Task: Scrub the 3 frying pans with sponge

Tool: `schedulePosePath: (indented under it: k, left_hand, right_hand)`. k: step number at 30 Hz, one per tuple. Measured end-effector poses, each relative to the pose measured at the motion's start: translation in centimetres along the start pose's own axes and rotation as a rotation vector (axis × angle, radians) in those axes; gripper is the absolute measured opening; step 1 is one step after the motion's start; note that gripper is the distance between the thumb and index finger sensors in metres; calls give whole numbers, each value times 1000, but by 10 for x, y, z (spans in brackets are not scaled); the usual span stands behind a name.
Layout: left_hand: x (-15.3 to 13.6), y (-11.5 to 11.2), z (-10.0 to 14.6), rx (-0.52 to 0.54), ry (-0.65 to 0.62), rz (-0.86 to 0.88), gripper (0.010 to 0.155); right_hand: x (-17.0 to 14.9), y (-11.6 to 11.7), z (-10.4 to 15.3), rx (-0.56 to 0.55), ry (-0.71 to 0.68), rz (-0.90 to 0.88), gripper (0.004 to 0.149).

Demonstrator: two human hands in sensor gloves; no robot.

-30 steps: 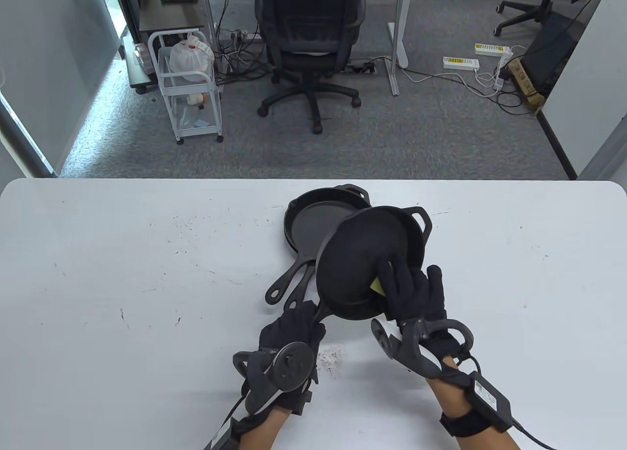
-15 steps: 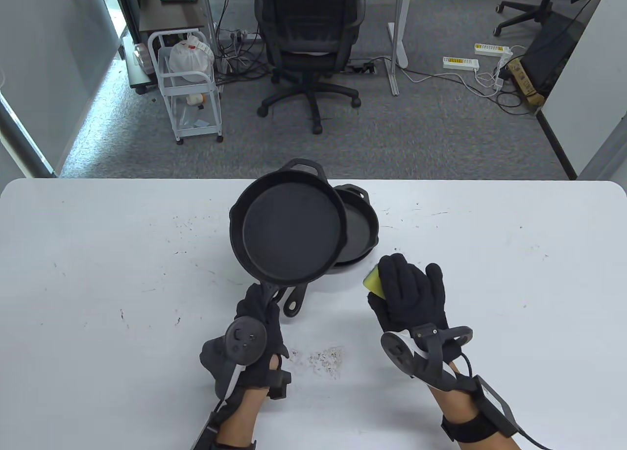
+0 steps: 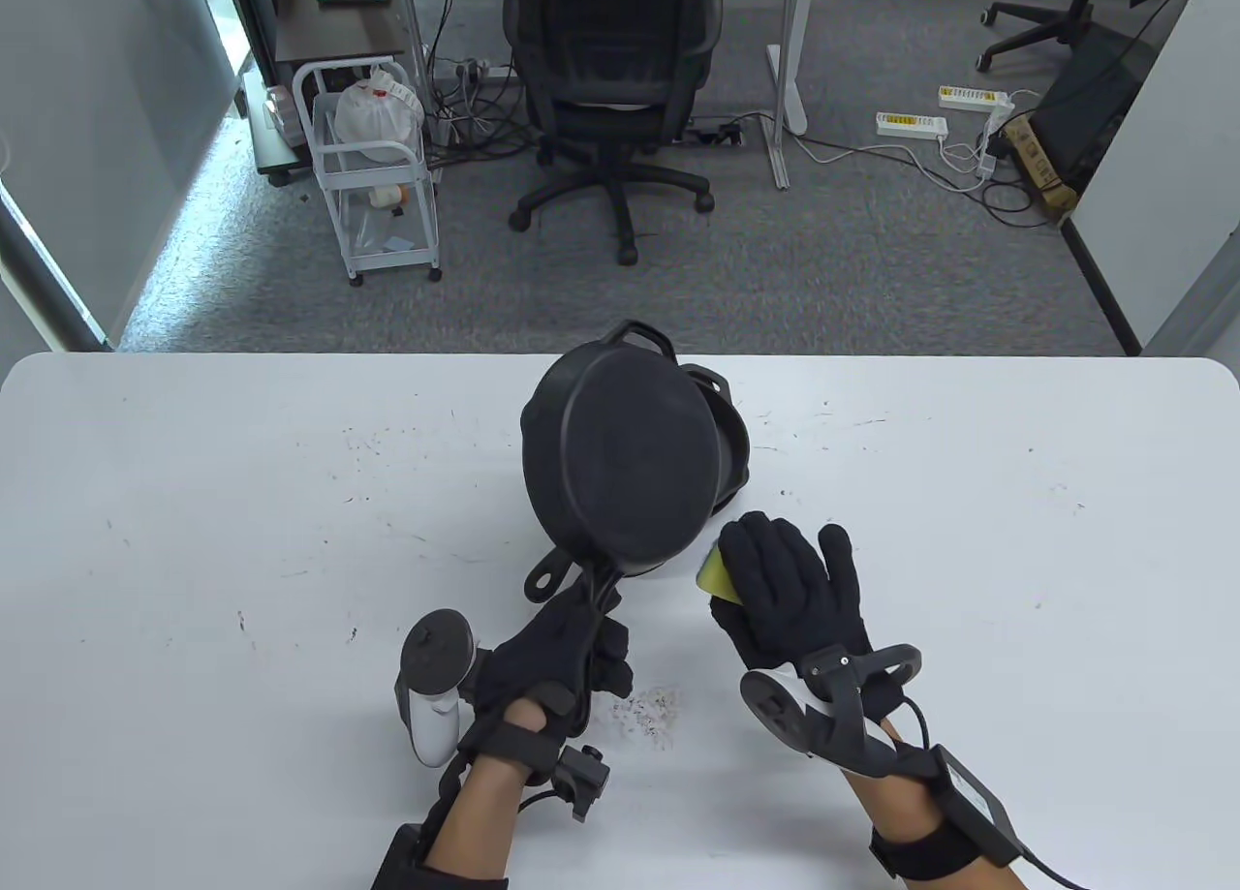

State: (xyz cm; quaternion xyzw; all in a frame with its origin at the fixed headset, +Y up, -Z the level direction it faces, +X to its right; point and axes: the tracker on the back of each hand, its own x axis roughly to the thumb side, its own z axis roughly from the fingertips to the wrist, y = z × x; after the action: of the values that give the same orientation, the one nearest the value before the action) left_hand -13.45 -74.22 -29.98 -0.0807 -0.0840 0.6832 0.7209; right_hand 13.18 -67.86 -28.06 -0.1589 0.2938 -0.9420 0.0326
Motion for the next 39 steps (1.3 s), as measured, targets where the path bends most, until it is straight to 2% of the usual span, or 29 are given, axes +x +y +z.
schedulePosePath:
  k: [4,7,10,12,14,16,19,21,24,27,30,34,38,39]
  left_hand:
    - [0,-7,-3,-89,-13,-31,60]
    - [4,-20,-5,-197,-40,-119,59]
    - [8,-30,-5,-250,-43,-251,59]
    - [11,-35,-5,-282,-52,-353,59]
    - [13,-39,-5,-315,-68,-467,59]
    - [14,-41,-5,-334,-71,-494,59]
    - [14,-39,-5,-316,-85,-453,58]
    - [15,-34,-4,-263,-102,-394,58]
    - [15,-30,-1,-184,-117,-306,58]
    - [17,-29,2,-88,-139,-294,58]
    - [18,-27,4,-60,-124,-282,59]
    - [15,-36,4,-102,-101,-280,60]
    - [22,-49,3,-182,-154,-555,58]
    - [23,-52,3,-206,-167,-603,58]
  right_hand:
    - [6,-2,2,-14,-32,6,75]
    - [12,-6,3,-28,-60,8,73]
    - [11,-14,4,-94,-64,-27,73]
    - [2,-21,1,-143,-11,-29,73]
    - [-13,-26,-3,-148,63,-51,73]
    - [-32,-24,-6,-136,150,-100,73]
    - [-61,-11,-8,-74,276,-183,73]
    - [-75,4,-7,-11,313,-201,73]
    - [-71,17,-4,24,271,-177,73]
    - [-46,21,1,1,142,-119,73]
    - [-18,16,6,-56,26,-79,72]
    - [10,-2,10,-116,-77,-78,73]
    - [4,-23,6,-191,-44,-60,73]
    - [-8,-29,3,-201,10,-92,72]
